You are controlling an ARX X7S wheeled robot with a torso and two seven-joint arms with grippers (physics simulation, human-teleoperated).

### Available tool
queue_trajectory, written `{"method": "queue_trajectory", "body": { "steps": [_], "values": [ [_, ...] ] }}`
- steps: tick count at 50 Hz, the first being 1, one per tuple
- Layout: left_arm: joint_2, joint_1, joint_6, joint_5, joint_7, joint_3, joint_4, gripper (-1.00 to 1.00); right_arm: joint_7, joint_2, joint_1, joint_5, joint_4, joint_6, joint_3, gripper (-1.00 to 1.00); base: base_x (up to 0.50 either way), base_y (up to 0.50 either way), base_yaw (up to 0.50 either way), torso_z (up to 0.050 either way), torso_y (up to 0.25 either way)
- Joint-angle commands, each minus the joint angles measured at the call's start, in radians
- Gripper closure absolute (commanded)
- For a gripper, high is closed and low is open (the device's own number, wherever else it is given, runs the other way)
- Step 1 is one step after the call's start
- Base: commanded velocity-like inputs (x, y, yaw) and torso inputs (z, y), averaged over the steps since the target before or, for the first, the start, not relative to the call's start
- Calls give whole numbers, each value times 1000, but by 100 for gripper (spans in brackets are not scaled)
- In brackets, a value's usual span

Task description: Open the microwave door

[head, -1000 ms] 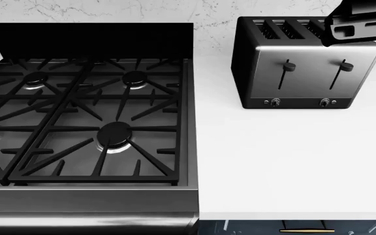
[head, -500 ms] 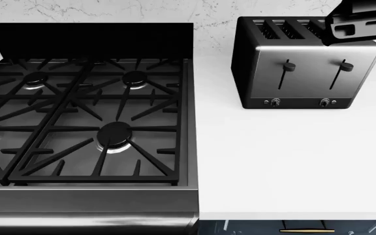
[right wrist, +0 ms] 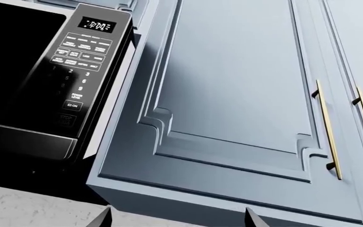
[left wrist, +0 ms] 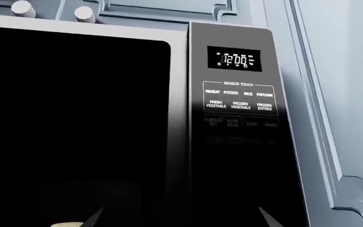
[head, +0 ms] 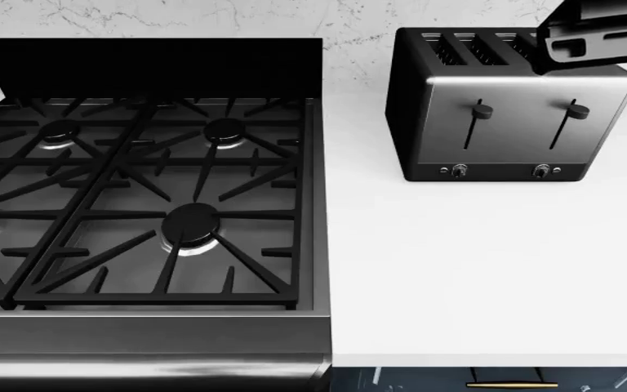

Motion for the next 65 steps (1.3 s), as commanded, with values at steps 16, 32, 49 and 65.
{"method": "queue_trajectory", "body": {
  "steps": [16,32,49,65],
  "values": [
    [20,-105,206,217,73,112,-389,-100,6,7,-17,0,-3,-23,0,-100,0,0,0,0,0],
    [-30,-113,309,309,84,144,-598,-100,18,16,10,27,-4,-8,1,-100,0,0,0,0,0],
    [-75,-147,403,388,80,168,-823,-100,28,23,21,43,-7,-3,-1,-100,0,0,0,0,0],
    [-122,-157,494,442,58,183,-995,-100,42,34,22,60,-17,0,2,-100,0,0,0,0,0]
  ]
}}
